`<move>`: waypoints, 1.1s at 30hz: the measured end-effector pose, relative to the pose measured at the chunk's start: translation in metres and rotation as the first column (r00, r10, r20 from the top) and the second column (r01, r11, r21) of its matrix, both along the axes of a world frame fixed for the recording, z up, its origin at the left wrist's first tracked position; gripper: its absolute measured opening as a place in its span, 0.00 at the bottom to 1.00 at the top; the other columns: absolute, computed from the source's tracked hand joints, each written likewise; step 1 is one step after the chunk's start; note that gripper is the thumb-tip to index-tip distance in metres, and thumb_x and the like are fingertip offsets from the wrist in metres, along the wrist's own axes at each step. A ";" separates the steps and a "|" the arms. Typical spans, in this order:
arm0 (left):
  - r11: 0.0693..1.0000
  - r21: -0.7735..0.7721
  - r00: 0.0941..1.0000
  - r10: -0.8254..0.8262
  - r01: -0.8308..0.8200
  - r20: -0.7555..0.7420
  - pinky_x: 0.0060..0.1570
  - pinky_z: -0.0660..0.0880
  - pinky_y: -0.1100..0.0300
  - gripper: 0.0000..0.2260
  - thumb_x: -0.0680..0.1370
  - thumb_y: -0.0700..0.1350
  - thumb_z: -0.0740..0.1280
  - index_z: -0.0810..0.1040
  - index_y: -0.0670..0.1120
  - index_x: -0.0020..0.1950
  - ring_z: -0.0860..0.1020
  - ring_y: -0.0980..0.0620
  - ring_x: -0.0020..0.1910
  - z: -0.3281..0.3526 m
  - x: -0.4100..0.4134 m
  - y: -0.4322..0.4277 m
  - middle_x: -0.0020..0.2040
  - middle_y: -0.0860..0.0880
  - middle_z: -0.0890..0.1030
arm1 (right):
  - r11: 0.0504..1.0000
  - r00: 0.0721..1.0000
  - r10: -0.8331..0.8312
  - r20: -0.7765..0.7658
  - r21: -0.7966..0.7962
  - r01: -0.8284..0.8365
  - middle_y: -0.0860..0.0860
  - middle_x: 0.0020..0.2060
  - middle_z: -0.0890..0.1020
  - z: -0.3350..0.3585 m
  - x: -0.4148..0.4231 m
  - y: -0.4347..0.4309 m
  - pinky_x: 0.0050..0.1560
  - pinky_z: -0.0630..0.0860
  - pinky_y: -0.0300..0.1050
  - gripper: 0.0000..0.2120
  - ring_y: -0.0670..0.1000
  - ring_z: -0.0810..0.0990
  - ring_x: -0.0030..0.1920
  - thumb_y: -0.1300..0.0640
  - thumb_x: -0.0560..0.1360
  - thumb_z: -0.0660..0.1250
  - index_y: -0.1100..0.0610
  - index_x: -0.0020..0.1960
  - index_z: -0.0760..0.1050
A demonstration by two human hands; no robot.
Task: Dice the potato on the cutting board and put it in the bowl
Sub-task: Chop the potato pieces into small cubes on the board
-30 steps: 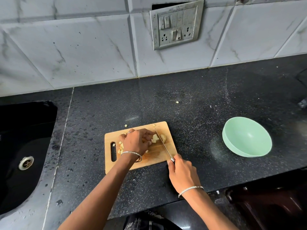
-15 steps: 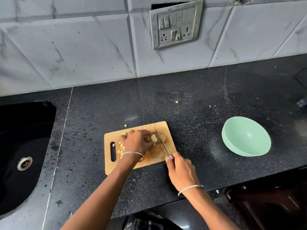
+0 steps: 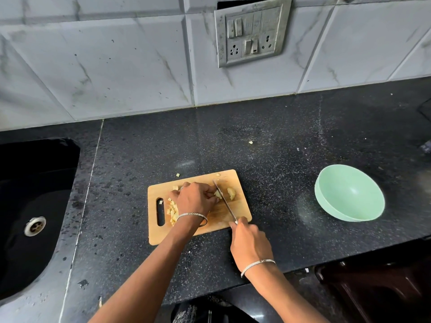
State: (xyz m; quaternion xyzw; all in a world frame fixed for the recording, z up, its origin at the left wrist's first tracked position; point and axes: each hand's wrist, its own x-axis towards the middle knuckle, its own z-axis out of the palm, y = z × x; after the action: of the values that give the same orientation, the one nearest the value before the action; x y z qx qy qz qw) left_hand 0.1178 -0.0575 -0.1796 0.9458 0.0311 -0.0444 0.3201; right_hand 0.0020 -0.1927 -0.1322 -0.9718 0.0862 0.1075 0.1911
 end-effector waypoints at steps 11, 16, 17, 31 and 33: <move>0.996 -0.087 0.998 0.030 -0.036 -0.061 0.52 0.75 0.43 0.08 0.62 0.53 0.75 0.77 0.65 0.30 0.80 0.53 0.44 0.007 -0.001 0.000 0.28 0.63 0.79 | 1.000 0.994 -0.003 -0.108 -0.028 0.000 0.56 0.52 0.81 0.003 -0.006 0.002 0.41 0.71 0.49 0.16 0.60 0.81 0.54 0.48 0.84 0.50 0.57 0.57 0.71; 0.996 -0.088 0.999 -0.006 0.003 -0.038 0.50 0.75 0.44 0.08 0.62 0.53 0.77 0.81 0.63 0.36 0.80 0.52 0.44 0.006 -0.001 0.000 0.30 0.62 0.80 | 0.999 0.994 -0.033 -0.104 0.021 0.036 0.56 0.48 0.80 0.022 -0.029 -0.023 0.46 0.75 0.52 0.19 0.61 0.80 0.52 0.45 0.83 0.48 0.55 0.53 0.73; 0.998 -0.062 0.999 -0.008 0.007 -0.031 0.51 0.75 0.44 0.09 0.63 0.52 0.78 0.82 0.60 0.40 0.80 0.52 0.44 0.006 -0.001 0.000 0.30 0.62 0.80 | 0.999 0.996 -0.035 -0.081 0.032 0.038 0.56 0.47 0.80 0.024 -0.027 -0.024 0.46 0.75 0.52 0.19 0.61 0.80 0.51 0.45 0.83 0.48 0.55 0.53 0.72; 1.000 0.001 1.000 0.011 -0.011 -0.007 0.51 0.76 0.49 0.07 0.66 0.44 0.76 0.85 0.54 0.41 0.79 0.51 0.44 0.016 -0.005 0.001 0.30 0.59 0.80 | 1.000 1.000 -0.001 -0.020 0.030 0.002 0.57 0.49 0.81 0.009 -0.007 -0.002 0.40 0.71 0.50 0.17 0.61 0.81 0.51 0.46 0.83 0.49 0.56 0.55 0.70; 1.000 -0.008 1.000 0.008 -0.008 -0.015 0.51 0.76 0.49 0.07 0.66 0.44 0.76 0.85 0.54 0.41 0.80 0.52 0.44 0.016 -0.004 0.000 0.30 0.59 0.81 | 1.000 1.000 0.007 -0.018 -0.002 -0.007 0.56 0.49 0.81 0.008 -0.007 -0.001 0.39 0.68 0.49 0.16 0.61 0.81 0.51 0.47 0.83 0.49 0.56 0.56 0.70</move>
State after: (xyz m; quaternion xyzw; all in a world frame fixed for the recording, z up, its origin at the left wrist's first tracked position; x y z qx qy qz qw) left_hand 0.1138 -0.0573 -0.1633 0.9441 0.0372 -0.0502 0.3236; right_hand -0.0046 -0.1932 -0.1243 -0.9713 0.0845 0.1168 0.1890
